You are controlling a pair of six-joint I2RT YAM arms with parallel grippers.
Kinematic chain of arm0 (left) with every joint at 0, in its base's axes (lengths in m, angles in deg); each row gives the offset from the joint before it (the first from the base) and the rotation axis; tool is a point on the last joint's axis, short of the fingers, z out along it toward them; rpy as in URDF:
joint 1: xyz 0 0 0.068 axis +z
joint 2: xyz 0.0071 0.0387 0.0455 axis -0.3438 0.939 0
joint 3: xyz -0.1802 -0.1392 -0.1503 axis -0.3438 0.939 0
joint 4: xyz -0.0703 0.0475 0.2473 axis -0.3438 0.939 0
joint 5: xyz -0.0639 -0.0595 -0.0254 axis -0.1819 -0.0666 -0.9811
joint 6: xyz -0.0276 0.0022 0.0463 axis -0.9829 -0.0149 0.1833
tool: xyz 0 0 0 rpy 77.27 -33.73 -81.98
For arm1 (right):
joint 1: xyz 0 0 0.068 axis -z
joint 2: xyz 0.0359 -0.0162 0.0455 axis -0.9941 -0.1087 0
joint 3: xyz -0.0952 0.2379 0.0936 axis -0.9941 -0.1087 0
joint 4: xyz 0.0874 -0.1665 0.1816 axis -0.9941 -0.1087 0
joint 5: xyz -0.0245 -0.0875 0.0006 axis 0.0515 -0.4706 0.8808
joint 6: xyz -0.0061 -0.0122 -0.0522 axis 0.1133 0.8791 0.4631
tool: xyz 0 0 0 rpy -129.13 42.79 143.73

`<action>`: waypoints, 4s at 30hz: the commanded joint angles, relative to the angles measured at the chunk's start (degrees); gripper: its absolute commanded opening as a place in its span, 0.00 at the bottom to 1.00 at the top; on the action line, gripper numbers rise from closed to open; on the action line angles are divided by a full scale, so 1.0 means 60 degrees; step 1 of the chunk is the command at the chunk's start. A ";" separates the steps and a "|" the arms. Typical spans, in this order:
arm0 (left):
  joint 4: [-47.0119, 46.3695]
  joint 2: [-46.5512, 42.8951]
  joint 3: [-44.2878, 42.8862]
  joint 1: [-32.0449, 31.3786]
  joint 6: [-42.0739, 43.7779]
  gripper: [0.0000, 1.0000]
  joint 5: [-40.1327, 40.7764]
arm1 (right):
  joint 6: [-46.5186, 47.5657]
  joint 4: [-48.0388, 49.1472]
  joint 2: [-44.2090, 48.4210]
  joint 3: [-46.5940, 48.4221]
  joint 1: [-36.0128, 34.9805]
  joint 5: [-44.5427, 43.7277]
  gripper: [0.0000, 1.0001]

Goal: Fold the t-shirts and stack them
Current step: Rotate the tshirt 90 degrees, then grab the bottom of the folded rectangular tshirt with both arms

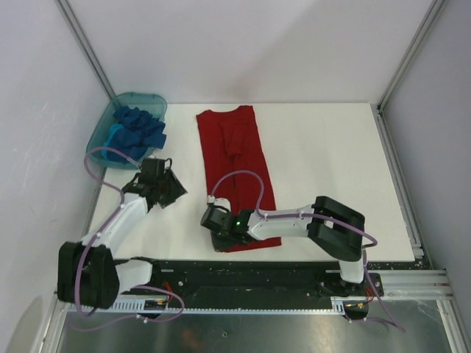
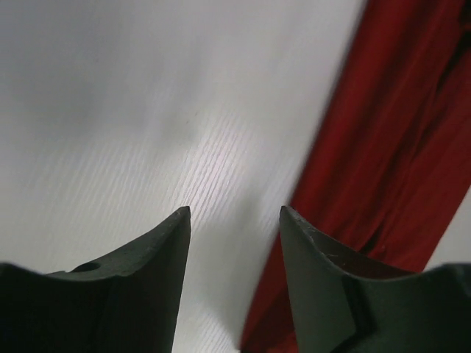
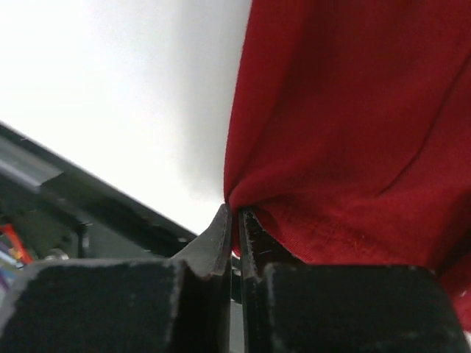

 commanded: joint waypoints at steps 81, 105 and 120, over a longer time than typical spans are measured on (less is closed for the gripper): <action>0.1021 0.0072 0.2433 -0.7972 -0.5595 0.44 0.0178 | -0.0110 0.0067 0.7181 -0.7061 0.3949 0.1356 0.02; 0.0857 -0.0095 0.2275 -0.8028 -0.5487 0.00 0.0330 | -0.0167 0.0477 0.7118 -0.6831 0.4136 0.1174 0.44; 0.0836 -0.0414 0.2326 -0.8037 -0.5256 0.00 0.0247 | -0.0341 0.0591 0.6835 -0.6823 0.3723 0.1080 0.07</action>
